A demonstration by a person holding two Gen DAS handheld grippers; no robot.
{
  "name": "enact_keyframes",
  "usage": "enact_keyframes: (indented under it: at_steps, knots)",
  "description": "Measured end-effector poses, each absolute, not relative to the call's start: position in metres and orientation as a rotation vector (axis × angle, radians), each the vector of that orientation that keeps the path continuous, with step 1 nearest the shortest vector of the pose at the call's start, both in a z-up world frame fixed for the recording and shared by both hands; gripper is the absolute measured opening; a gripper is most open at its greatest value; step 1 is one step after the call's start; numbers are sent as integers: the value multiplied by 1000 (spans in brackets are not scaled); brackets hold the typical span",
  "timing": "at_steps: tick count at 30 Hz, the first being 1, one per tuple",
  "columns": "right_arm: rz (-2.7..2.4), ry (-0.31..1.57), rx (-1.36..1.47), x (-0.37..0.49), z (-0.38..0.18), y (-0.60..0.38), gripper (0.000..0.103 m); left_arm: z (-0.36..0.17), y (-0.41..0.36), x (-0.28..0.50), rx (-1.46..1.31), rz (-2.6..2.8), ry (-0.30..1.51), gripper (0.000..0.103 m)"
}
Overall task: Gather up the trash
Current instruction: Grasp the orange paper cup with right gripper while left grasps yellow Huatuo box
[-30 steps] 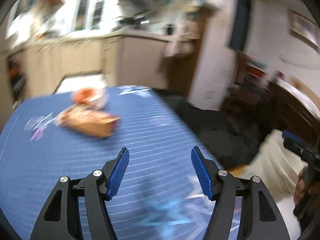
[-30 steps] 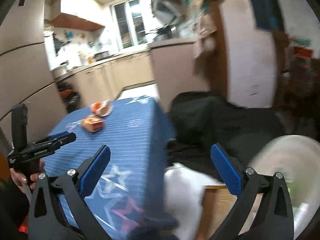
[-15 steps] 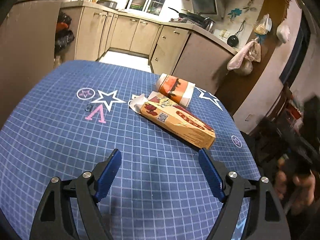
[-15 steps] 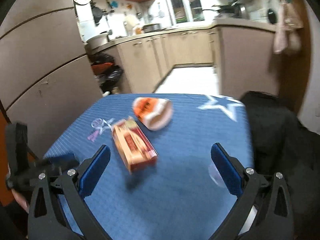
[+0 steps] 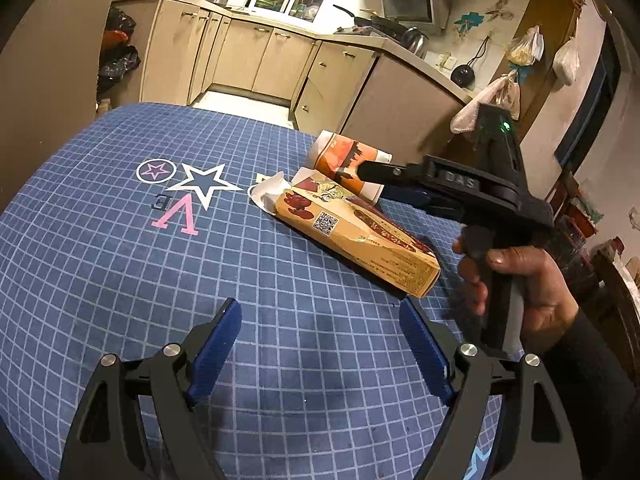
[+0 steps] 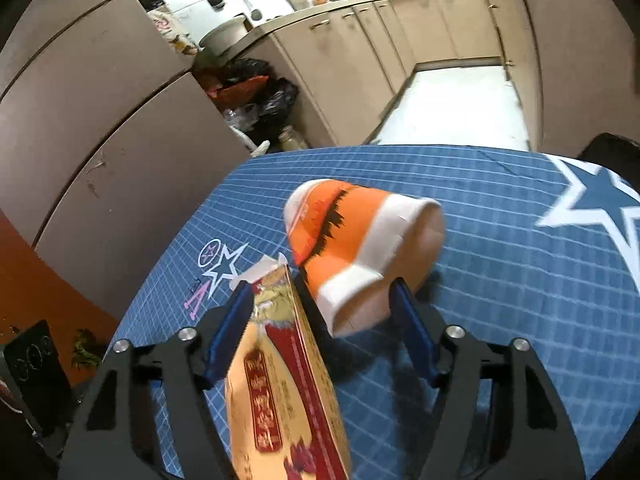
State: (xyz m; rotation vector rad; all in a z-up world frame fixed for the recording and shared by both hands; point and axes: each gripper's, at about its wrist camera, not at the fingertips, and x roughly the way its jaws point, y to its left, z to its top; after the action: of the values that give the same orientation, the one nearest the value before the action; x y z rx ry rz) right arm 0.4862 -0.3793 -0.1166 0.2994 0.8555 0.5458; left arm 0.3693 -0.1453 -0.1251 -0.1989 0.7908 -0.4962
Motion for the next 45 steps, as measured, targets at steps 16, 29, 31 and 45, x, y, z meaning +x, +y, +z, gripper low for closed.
enact_keyframes:
  at_steps: [16,29,31,45]
  knots:
    - [627,837,489,343,-122,-295,7,-103,-59,328,-116,-187,682,82]
    - [396,595,521,199,-78,-355,4,-84,-83,271,-129,-262,755,88]
    - [368,575,517,184,-76,-363,4,-89,-103,275,-156,-247,780,89]
    - [351,549,513,147,-88,-375,5,-138,-163,308,-134,-4,917,94]
